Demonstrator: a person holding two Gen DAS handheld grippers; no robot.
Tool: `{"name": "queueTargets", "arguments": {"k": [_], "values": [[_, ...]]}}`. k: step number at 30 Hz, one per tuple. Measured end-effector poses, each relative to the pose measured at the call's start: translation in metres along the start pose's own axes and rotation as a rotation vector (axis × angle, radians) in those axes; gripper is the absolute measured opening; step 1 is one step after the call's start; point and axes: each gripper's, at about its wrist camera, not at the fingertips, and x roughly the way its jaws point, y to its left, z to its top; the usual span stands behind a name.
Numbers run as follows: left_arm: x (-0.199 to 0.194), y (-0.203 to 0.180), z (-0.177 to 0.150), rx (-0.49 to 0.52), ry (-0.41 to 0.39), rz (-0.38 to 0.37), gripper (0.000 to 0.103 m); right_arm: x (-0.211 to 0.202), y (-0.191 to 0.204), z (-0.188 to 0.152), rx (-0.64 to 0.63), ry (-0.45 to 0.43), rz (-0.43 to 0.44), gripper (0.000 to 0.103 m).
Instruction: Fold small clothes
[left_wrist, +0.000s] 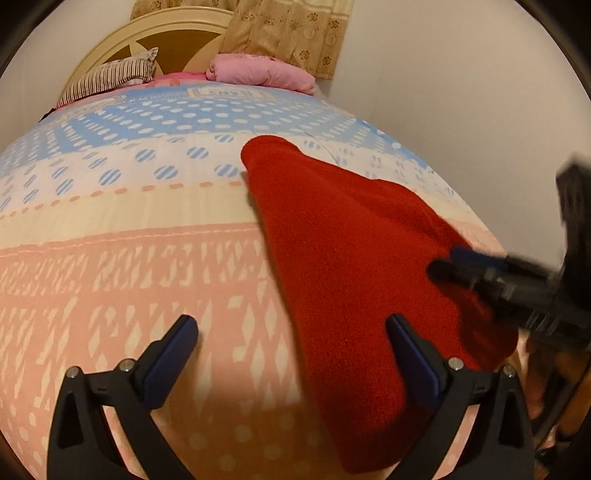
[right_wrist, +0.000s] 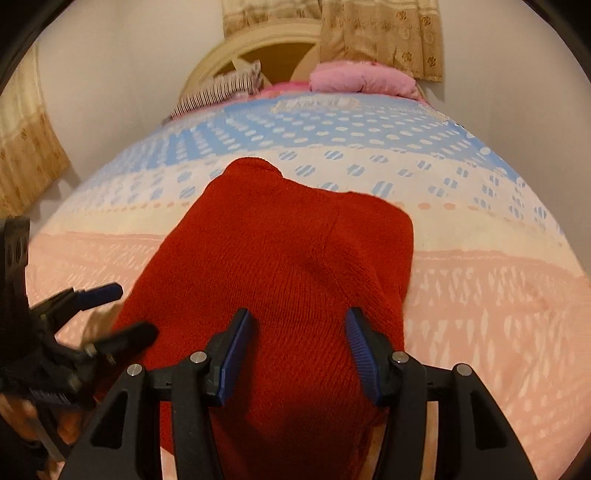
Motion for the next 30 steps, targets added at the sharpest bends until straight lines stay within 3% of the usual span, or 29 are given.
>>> {"name": "queueTargets", "arguments": {"k": [5, 8, 11, 15, 19, 22, 25, 30], "values": [[0.0, 0.006, -0.004, -0.049, 0.004, -0.042, 0.103, -0.002, 0.029, 0.046, -0.049, -0.023, 0.011, 0.055], [-0.001, 0.013, -0.006, -0.087, 0.007, -0.074, 0.103, 0.039, 0.051, 0.062, -0.095, 0.106, 0.038, 0.055], [-0.002, 0.015, -0.007, -0.097, 0.002, -0.077, 0.103, 0.083, 0.064, 0.062, -0.161, 0.196, -0.016, 0.054], [-0.003, 0.014, -0.007, -0.095, 0.002, -0.082, 0.103, 0.093, 0.05, 0.07, -0.075, 0.18, 0.016, 0.055], [-0.005, 0.016, -0.009, -0.096, -0.002, -0.095, 0.103, 0.061, 0.055, 0.065, -0.079, 0.127, 0.031, 0.057], [-0.012, 0.022, -0.011, -0.128, -0.025, -0.134, 0.103, 0.028, 0.041, 0.042, -0.035, 0.055, 0.092, 0.057], [-0.011, 0.016, -0.012, -0.103, -0.024, -0.12, 0.103, 0.015, 0.015, 0.014, 0.05, 0.007, 0.156, 0.057], [-0.003, -0.001, -0.011, -0.013, 0.023, -0.084, 0.103, 0.014, 0.003, -0.013, -0.007, -0.098, 0.178, 0.057]]}}
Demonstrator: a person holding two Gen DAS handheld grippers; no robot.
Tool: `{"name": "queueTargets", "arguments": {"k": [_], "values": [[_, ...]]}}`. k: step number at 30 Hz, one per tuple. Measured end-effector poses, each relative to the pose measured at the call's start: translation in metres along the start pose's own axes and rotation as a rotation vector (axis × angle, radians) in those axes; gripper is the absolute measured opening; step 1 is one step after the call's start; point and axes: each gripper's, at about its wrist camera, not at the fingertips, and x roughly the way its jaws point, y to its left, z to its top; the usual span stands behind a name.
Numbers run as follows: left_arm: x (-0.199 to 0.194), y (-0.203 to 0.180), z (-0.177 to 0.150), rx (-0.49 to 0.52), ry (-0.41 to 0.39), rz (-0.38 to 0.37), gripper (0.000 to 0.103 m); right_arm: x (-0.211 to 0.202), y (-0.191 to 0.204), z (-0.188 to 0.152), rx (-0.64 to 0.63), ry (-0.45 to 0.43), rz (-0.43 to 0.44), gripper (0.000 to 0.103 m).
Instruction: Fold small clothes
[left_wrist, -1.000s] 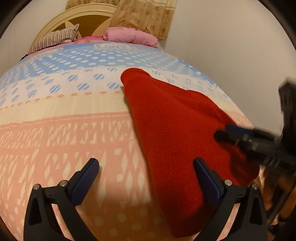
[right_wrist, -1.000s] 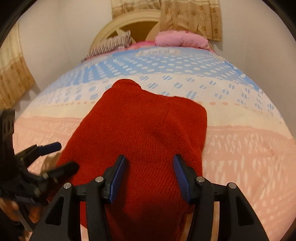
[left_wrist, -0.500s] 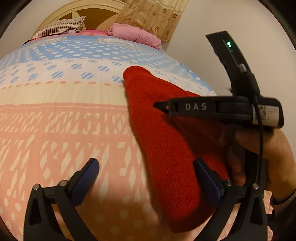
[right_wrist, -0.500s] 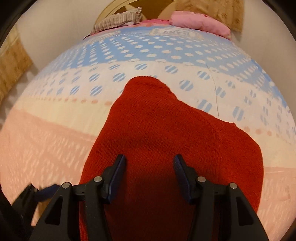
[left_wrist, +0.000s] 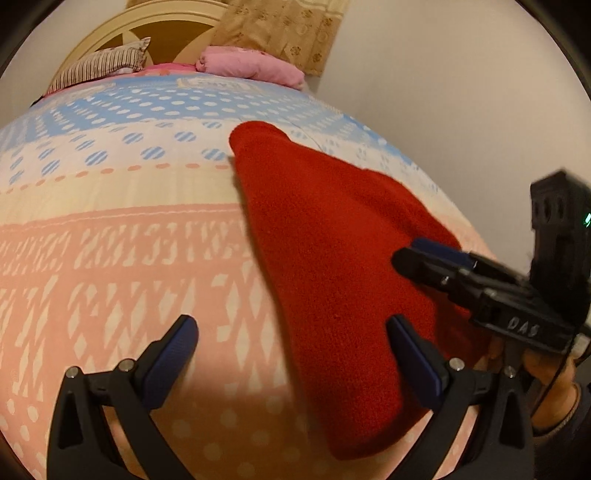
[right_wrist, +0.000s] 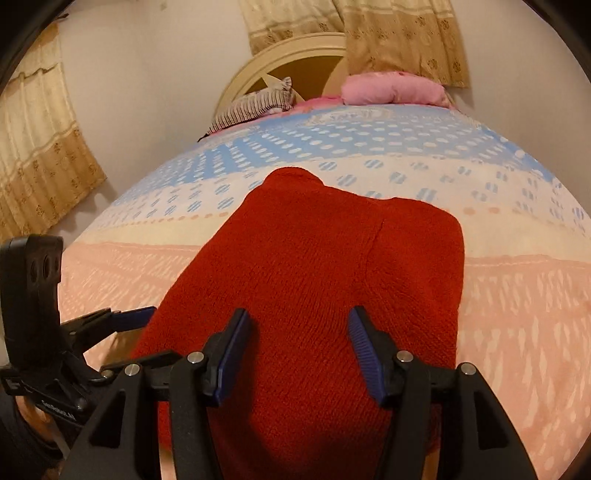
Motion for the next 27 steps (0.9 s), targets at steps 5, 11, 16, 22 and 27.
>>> {"name": "queueTargets", "arguments": {"k": [5, 11, 16, 22, 27], "values": [[-0.005, 0.009, -0.001, -0.037, -0.017, -0.025, 0.103, -0.025, -0.011, 0.012, 0.064, -0.042, 0.088, 0.058], [-0.002, 0.005, -0.001, -0.022, -0.008, -0.036, 0.103, -0.043, -0.084, 0.011, 0.348, -0.091, 0.028, 0.071], [-0.001, 0.002, -0.001, -0.009, -0.001, -0.025, 0.103, -0.015, -0.115, 0.016, 0.432, -0.019, 0.065, 0.071], [-0.001, 0.002, -0.001, -0.01, 0.002, -0.029, 0.103, 0.019, -0.122, 0.027, 0.404, 0.05, 0.015, 0.071], [-0.001, 0.001, -0.001, -0.005, 0.003, -0.043, 0.103, 0.031, -0.13, 0.029, 0.416, 0.038, 0.034, 0.071]]}}
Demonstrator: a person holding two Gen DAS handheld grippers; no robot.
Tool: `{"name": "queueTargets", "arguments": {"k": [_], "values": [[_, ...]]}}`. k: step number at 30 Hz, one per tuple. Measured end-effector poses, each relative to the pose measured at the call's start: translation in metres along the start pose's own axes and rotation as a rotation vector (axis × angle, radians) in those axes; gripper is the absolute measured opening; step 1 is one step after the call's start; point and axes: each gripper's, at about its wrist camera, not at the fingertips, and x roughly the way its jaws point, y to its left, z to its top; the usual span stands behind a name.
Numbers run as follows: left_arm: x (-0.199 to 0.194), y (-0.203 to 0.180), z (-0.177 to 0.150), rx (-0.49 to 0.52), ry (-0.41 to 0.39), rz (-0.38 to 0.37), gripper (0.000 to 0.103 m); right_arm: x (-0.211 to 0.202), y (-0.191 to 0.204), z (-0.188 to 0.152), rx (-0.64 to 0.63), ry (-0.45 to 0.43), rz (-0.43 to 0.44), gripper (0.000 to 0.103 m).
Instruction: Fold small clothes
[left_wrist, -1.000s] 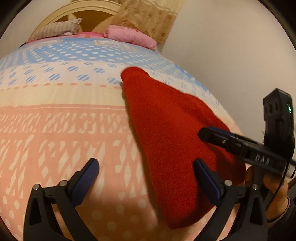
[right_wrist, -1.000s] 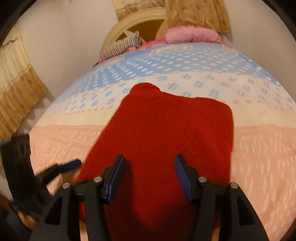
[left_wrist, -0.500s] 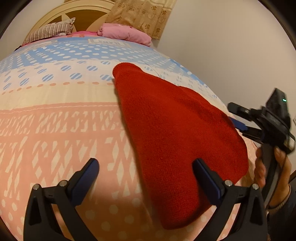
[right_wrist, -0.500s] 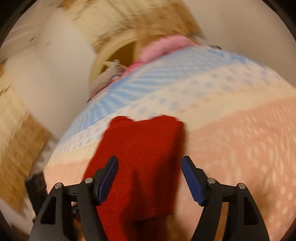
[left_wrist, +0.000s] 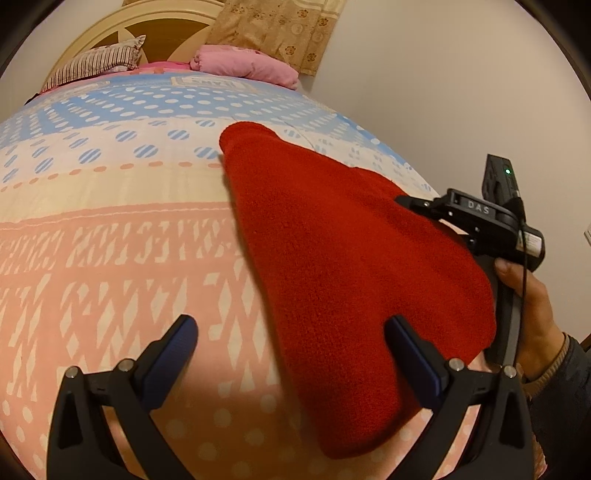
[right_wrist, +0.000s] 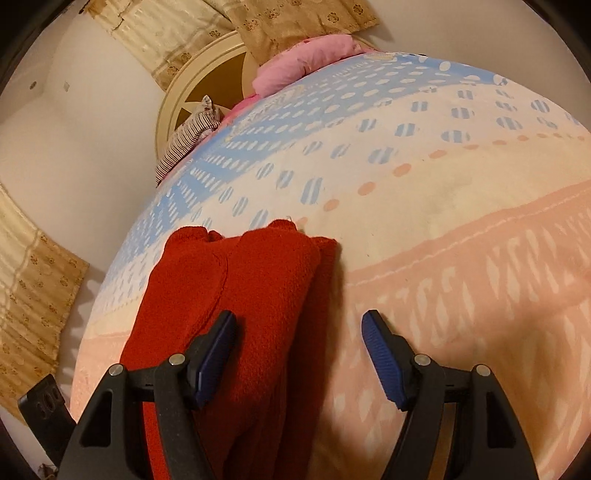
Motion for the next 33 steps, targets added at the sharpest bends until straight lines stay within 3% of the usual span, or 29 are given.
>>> {"name": "queueTargets", "arguments": {"k": [7, 17, 24, 29, 31, 33], "values": [[0.0, 0.0, 0.0, 0.005, 0.005, -0.016, 0.103, 0.017, 0.013, 0.005, -0.067, 0.013, 0.015, 0.071], [0.0, -0.002, -0.001, 0.011, 0.011, -0.052, 0.103, 0.021, -0.005, 0.004, 0.047, 0.044, 0.151, 0.041], [0.002, -0.004, 0.001, 0.019, 0.018, -0.054, 0.103, 0.021, 0.002, 0.0, 0.008, 0.052, 0.16, 0.033], [0.002, -0.009, 0.0, 0.03, 0.039, -0.09, 0.088, 0.019, 0.005, -0.001, -0.006, 0.048, 0.146, 0.03], [0.001, -0.008, -0.001, 0.001, 0.054, -0.129, 0.07, 0.017, 0.007, -0.001, -0.002, 0.052, 0.147, 0.029], [-0.001, -0.004, -0.003, -0.052, 0.071, -0.173, 0.062, 0.012, 0.01, -0.002, 0.0, 0.045, 0.152, 0.029]]}}
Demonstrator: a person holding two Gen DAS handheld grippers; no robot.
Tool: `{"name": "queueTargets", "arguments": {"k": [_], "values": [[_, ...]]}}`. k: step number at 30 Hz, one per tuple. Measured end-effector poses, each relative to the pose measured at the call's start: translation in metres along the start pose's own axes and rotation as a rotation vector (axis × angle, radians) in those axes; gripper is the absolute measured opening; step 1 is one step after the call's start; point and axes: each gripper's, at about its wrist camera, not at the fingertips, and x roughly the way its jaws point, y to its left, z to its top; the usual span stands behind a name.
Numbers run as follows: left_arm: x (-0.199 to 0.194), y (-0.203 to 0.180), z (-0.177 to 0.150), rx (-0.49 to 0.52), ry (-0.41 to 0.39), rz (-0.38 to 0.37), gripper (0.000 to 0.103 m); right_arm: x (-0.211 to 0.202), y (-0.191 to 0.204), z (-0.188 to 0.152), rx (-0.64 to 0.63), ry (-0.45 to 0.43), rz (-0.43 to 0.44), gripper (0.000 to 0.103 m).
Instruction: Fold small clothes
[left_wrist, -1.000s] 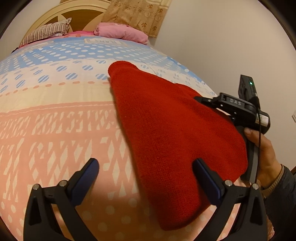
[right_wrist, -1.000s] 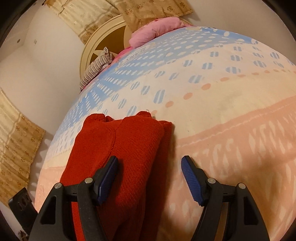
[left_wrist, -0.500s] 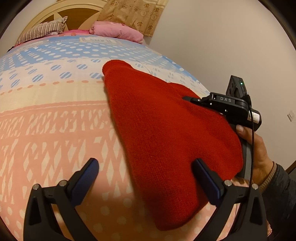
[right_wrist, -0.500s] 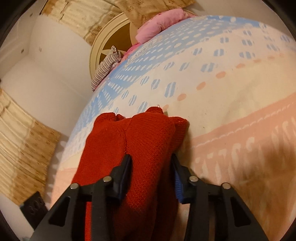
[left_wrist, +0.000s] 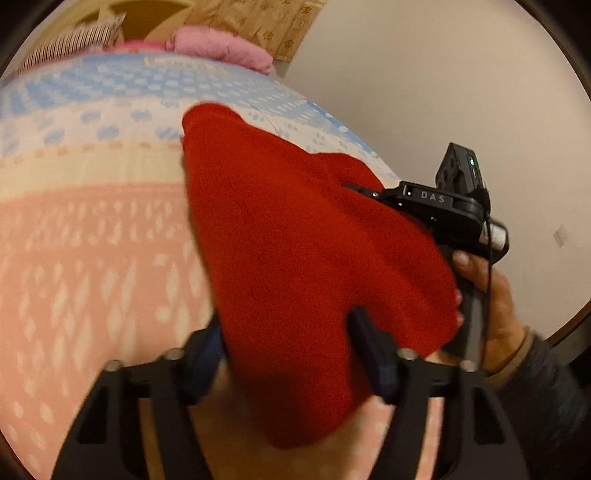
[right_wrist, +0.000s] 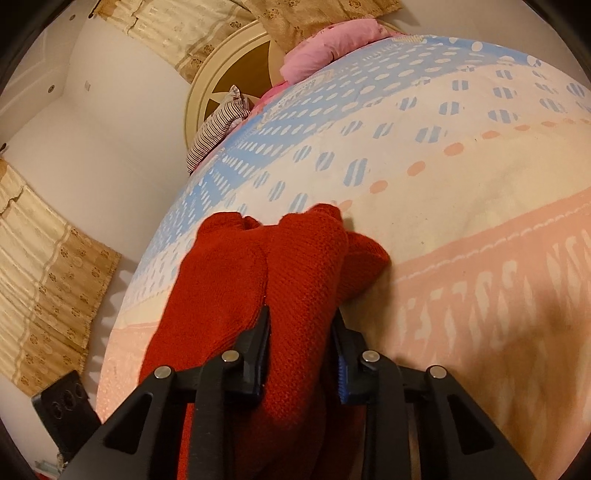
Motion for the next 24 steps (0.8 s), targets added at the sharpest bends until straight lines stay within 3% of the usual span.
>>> {"name": "queueTargets", "arguments": {"k": [4, 6, 12, 24], "values": [[-0.01, -0.003, -0.003, 0.002, -0.036, 0.005, 0.043, -0.011, 0.01, -0.002, -0.011, -0.032, 0.008, 0.028], [-0.015, -0.007, -0.005, 0.011, -0.046, 0.018, 0.041, -0.018, 0.015, -0.003, -0.013, -0.042, 0.023, 0.028], [-0.032, -0.03, -0.014, 0.073, -0.077, 0.056, 0.037, -0.044, 0.027, -0.011, -0.034, -0.064, 0.033, 0.027], [-0.049, -0.065, -0.025, 0.121, -0.097, -0.017, 0.036, -0.102, 0.027, -0.042, -0.032, -0.098, 0.015, 0.027]]}}
